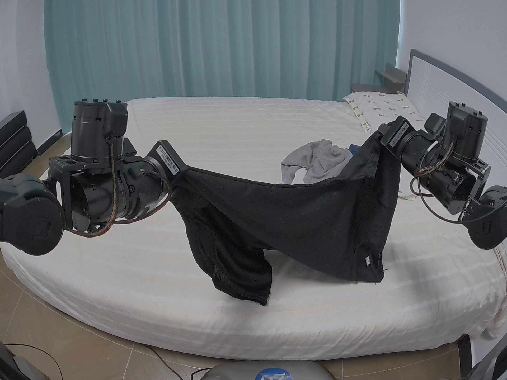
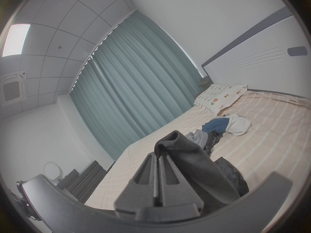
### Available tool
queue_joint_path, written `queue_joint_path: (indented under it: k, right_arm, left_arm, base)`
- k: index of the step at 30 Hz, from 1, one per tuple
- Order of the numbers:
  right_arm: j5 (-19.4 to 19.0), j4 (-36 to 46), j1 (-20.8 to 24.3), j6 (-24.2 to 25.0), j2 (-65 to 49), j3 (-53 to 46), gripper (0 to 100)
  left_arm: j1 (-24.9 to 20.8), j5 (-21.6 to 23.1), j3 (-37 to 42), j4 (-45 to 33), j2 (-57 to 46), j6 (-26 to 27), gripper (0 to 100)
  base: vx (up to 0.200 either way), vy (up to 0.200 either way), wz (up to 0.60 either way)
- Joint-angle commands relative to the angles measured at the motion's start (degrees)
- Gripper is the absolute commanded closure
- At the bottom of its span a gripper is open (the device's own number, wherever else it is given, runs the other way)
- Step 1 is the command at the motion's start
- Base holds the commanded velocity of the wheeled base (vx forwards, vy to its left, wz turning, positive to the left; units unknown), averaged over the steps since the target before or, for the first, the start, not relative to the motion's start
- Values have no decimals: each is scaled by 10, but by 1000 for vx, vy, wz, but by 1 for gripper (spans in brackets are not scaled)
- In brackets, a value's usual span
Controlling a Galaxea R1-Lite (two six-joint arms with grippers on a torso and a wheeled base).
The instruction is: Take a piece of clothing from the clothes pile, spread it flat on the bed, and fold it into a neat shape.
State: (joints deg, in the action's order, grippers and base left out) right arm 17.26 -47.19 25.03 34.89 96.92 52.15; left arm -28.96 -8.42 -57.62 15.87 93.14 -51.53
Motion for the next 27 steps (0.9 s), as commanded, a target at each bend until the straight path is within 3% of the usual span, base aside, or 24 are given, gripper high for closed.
queue_joint_path:
  k: [1,27]
  right_arm:
    - [-3,3,-9,-1,-13,-9,100]
    - [-5,0,-11,-7,-15,-10,100]
  left_arm:
    - [8,0,0,-1,-9,0,100]
    - [23,-2,-1,-1,-12,2,100]
  base:
    - [0,200,0]
    - [0,200,0]
